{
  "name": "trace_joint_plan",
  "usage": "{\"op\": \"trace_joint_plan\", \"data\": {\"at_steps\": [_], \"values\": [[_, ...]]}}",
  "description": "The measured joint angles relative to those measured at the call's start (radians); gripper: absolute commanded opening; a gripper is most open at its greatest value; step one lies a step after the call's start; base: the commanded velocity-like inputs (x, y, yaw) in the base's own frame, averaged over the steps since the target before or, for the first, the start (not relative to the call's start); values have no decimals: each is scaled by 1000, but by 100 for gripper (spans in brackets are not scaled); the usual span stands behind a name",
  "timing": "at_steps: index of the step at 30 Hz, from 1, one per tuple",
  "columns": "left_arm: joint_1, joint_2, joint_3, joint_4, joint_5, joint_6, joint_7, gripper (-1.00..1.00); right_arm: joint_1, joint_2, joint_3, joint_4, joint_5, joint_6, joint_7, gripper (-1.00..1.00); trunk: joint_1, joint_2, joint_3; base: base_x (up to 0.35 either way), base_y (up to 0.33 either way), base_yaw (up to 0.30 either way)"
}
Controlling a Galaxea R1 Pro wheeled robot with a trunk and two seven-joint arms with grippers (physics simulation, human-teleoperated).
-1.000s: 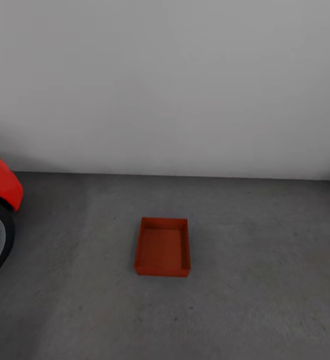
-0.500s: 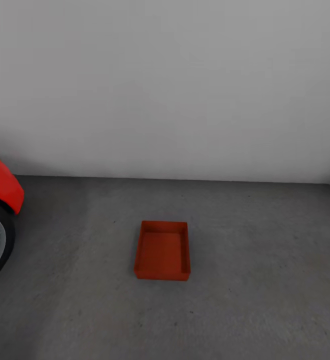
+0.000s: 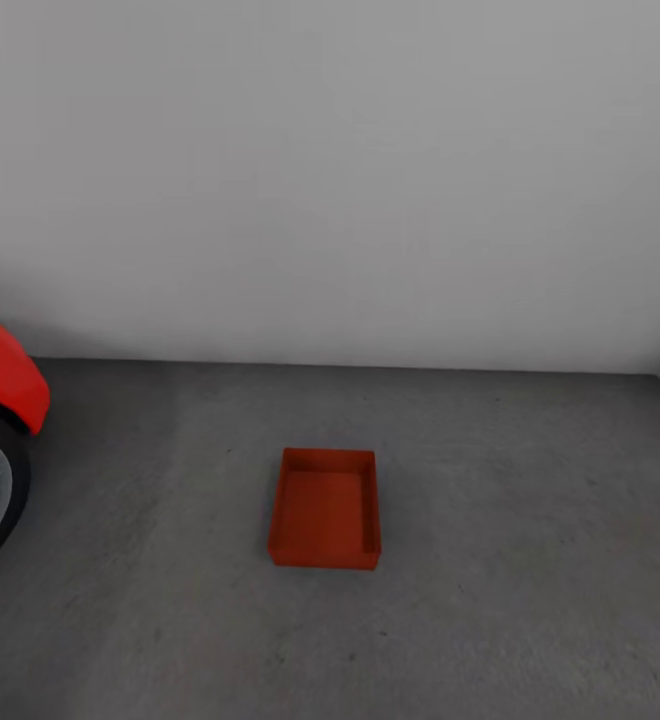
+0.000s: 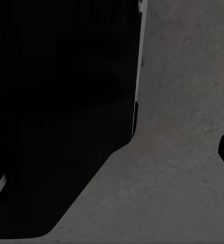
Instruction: Move the two storage containers from the living room to the garage. In the garage, place one container on the floor and stack the other container on top of it (either order is fine).
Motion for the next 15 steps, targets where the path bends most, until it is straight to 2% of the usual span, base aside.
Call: {"op": "trace_joint_plan", "data": {"at_steps": [15], "values": [[0,0,0,0,0,0,0,100,0,0,-5,0,-9,0,-9,100,0,0,25,0,0,0]]}}
